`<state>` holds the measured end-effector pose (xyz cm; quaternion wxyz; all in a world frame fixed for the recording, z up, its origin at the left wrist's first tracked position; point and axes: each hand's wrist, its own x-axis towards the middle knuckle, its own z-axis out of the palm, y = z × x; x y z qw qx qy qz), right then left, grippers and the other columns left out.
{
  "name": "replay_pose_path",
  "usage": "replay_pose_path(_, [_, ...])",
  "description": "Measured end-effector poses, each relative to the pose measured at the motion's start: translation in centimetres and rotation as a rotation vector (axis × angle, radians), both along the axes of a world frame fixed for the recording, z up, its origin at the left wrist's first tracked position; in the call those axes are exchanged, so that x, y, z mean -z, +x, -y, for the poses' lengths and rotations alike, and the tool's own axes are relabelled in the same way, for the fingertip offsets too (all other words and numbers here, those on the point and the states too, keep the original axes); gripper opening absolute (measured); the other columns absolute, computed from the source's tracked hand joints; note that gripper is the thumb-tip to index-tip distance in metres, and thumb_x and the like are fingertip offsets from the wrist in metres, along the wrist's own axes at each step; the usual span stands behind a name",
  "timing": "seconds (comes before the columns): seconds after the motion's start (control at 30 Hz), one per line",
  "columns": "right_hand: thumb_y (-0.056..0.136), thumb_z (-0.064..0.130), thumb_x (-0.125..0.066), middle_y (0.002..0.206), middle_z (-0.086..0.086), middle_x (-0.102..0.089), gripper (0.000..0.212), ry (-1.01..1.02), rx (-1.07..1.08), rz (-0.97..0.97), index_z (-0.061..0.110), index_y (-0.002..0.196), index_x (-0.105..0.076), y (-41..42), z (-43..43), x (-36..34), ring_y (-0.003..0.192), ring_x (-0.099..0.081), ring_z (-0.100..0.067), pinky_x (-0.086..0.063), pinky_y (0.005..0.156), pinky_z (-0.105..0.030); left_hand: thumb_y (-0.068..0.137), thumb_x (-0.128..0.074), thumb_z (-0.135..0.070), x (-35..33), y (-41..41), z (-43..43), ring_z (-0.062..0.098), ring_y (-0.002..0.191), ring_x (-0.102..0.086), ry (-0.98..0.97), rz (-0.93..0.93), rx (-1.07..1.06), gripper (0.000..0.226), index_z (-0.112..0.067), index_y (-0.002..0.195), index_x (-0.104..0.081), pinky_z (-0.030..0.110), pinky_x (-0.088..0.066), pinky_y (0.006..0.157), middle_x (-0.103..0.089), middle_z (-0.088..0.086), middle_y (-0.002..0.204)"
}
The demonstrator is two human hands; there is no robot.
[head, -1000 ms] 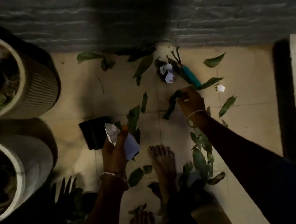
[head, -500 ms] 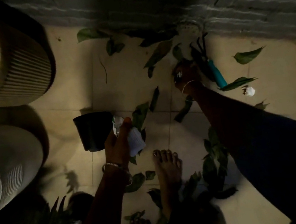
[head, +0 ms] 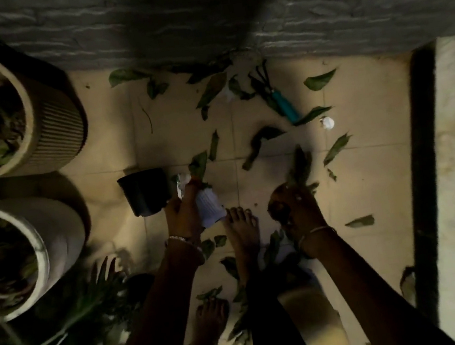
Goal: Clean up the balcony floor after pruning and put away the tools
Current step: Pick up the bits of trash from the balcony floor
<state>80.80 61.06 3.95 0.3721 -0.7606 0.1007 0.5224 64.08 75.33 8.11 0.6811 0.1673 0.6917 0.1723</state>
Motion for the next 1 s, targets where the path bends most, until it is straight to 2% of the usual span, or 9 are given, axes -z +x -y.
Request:
replay_pose_path(0.1, [0.091, 0.008, -0.064, 0.071, -0.002, -0.064, 0.022, 0.117, 0.236, 0.005, 0.027, 0.082, -0.069, -0.1, 2.3, -6.8, 0.067, -0.060, -0.023, -0.048, 0.062, -0.032, 0.074, -0.077, -0.040, -4.0, 0.2, 1.2, 0.033, 0.093, -0.062, 0.000, 0.035, 0.014, 0.024, -0.018, 0.080, -0.069, 0.060, -0.046, 0.092, -0.065, 0.011, 0.090])
replay_pose_path(0.17, [0.090, 0.008, -0.064, 0.068, -0.007, -0.064, 0.014, 0.162, 0.377, 0.005, 0.016, 0.101, -0.064, -0.1, 3.9, -11.2, 0.061, -0.061, -0.024, -0.047, 0.054, -0.026, 0.072, -0.078, -0.034, -7.5, 0.2, 2.2, 0.032, 0.092, -0.060, -0.006, 0.059, 0.031, 0.017, -0.018, 0.073, -0.073, 0.057, -0.046, 0.091, -0.064, 0.012, 0.089])
replay_pose_path(0.43, [0.079, 0.026, -0.062, 0.067, 0.002, -0.063, 0.010, 0.399, 0.726, -0.183, 0.017, 0.084, -0.061, -4.4, 11.7, -32.0, 0.060, -0.061, -0.012, -0.050, 0.057, -0.023, 0.035, -0.090, -0.034, -24.0, -4.5, 6.4, 0.024, 0.046, -0.055, -0.233, 0.551, 0.273, 0.065, -0.004, 0.085, -0.062, 0.020, -0.043, 0.046, -0.060, 0.016, 0.071])
replay_pose_path(0.5, [0.074, 0.028, -0.062, 0.067, 0.002, -0.058, 0.015, 0.480, 0.735, -0.205, 0.016, 0.082, -0.058, -5.9, 13.9, -37.0, 0.057, -0.057, -0.011, -0.048, 0.048, -0.019, 0.071, -0.073, -0.043, -28.0, -5.6, 7.2, 0.021, 0.042, -0.049, -0.230, 0.605, 0.340, 0.039, -0.004, 0.076, -0.069, 0.017, -0.039, 0.047, -0.064, 0.015, 0.065])
replay_pose_path(0.6, [0.088, 0.028, -0.052, 0.071, 0.001, -0.063, 0.017, 0.470, 0.830, -0.137, 0.016, 0.087, -0.064, -8.8, 18.3, -43.6, 0.063, -0.059, -0.013, -0.048, 0.049, -0.020, 0.102, -0.019, -0.033, -33.7, -7.5, 9.2, 0.026, 0.047, -0.052, -0.135, 0.532, 0.308, 0.072, -0.012, 0.060, -0.074, 0.020, -0.036, 0.050, -0.067, 0.011, 0.067])
replay_pose_path(0.7, [0.091, 0.028, -0.046, 0.072, 0.002, -0.061, 0.019, 0.575, 0.914, -0.116, 0.018, 0.089, -0.062, -11.4, 22.8, -49.3, 0.065, -0.059, -0.015, -0.046, 0.049, -0.022, 0.101, -0.035, -0.024, -39.4, -8.0, 10.6, 0.038, 0.074, -0.064, -0.117, 0.359, 0.330, 0.052, -0.017, 0.059, -0.065, 0.020, -0.049, 0.060, -0.066, 0.026, 0.099])
replay_pose_path(0.8, [0.086, 0.031, -0.050, 0.073, 0.004, -0.058, 0.018, 0.707, 0.967, -0.064, 0.020, 0.081, -0.064, -13.8, 27.3, -53.7, 0.068, -0.056, -0.015, -0.045, 0.053, -0.024, 0.094, -0.053, -0.019, -44.6, -7.7, 11.9, 0.016, 0.068, -0.068, -0.167, 0.354, 0.370, 0.008, -0.015, 0.096, -0.059, 0.027, -0.057, 0.063, -0.066, 0.006, 0.082])
replay_pose_path(0.9, [0.073, 0.034, -0.060, 0.078, 0.004, -0.058, 0.017, 0.785, 1.055, 0.002, 0.021, 0.083, -0.064, -15.9, 31.6, -56.7, 0.072, -0.057, -0.017, -0.044, 0.058, -0.024, 0.090, -0.062, -0.020, -48.7, -7.4, 13.8, 0.019, 0.067, -0.065, -0.320, 0.475, 0.416, 0.007, -0.014, 0.087, -0.060, 0.030, -0.056, 0.067, -0.067, 0.005, 0.067])
replay_pose_path(1.0, [0.070, 0.035, -0.061, 0.076, 0.003, -0.060, 0.019, 0.804, 1.187, 0.052, 0.020, 0.082, -0.066, -18.0, 35.5, -59.1, 0.072, -0.060, -0.017, -0.039, 0.066, -0.026, 0.038, -0.095, -0.005, -53.3, -7.5, 17.5, 0.022, 0.067, -0.065, -0.369, 0.616, 0.503, 0.044, -0.007, 0.073, -0.069, 0.035, -0.059, 0.061, -0.068, 0.008, 0.072])
